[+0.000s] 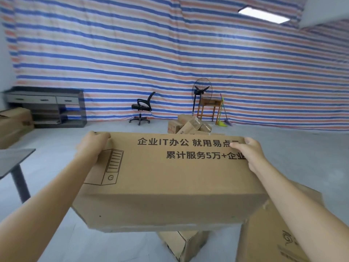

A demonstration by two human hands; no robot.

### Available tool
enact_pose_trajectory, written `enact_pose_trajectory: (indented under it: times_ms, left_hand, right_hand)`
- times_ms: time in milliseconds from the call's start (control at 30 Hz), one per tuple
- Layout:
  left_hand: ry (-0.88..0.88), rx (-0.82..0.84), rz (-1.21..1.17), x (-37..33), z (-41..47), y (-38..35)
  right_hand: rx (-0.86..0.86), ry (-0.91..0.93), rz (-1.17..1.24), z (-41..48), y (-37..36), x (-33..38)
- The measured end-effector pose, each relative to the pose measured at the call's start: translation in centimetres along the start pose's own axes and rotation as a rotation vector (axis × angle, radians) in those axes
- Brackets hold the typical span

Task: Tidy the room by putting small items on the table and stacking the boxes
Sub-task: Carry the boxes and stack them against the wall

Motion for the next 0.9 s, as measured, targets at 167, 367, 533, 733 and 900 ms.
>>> enact_pose_trajectory:
  times_ms: [167, 367, 533, 733, 900]
  left_hand:
    - [0.029, 0.004, -0.037, 0.7, 8.3, -0.9]
    - [0.1, 0.021, -0.026, 3.3, 18.8, -2.0]
    - [0.118, 0.005, 0.156, 6.6, 24.6, -2.6]
    - [0.177, -0.078, 0.291, 9.5, 27.8, -2.9]
    - [0.267, -0.064, 0.358, 12.2, 34.0, -3.2]
  right_hand:
    - [0.039, -0.016, -0.042, 4.2, -6.4, -1.2]
    - [0.129, -0.123, -0.217, 11.4, -16.9, -3.8]
    - [0.096, -0.19, -0.213, 13.9, -24.2, -8.2]
    - [0.063, -0.286, -0.221, 15.9, -31.2, -14.1]
    - [0.15, -0.319, -0.253, 20.1, -38.2, -16.7]
Point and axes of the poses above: each hand's wrist, its own z-axis towards the middle knuckle, its own y-axis out of the back of the hand, x = y × z, the point moved 10 cm from there along z, towards the middle knuckle, and after that the axes turned 6 degrees about y, right-handed, at the moved point
